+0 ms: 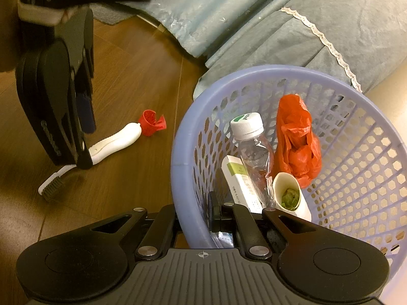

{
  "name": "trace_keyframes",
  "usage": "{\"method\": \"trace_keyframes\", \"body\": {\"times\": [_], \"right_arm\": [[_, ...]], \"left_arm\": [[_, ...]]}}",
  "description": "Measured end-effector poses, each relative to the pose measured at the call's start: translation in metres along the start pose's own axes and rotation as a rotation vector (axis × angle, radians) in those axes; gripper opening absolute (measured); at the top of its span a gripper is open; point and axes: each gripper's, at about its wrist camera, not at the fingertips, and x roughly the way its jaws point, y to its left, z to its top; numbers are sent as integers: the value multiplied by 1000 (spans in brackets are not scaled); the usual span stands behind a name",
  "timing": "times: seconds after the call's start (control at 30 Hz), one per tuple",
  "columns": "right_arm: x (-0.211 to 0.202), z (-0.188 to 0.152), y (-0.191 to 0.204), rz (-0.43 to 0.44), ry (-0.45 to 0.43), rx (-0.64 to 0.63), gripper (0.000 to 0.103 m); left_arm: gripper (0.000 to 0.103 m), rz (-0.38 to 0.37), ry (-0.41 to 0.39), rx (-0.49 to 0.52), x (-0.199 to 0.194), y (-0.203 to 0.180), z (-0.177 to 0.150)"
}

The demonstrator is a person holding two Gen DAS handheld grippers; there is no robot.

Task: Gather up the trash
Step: 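Grasp the white toothbrush by its handle with the left tool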

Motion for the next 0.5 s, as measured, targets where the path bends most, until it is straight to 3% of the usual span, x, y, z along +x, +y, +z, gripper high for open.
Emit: {"method": "trace_keyframes", "body": {"times": [0.2, 0.5], "right_arm": [[-1, 0, 1, -1, 2, 1, 2], [-1, -1, 0, -3, -1, 10, 2]], "left_arm": [[8, 11, 28, 25, -2, 5, -8], [6, 94, 84, 116, -47, 27, -65]]}}
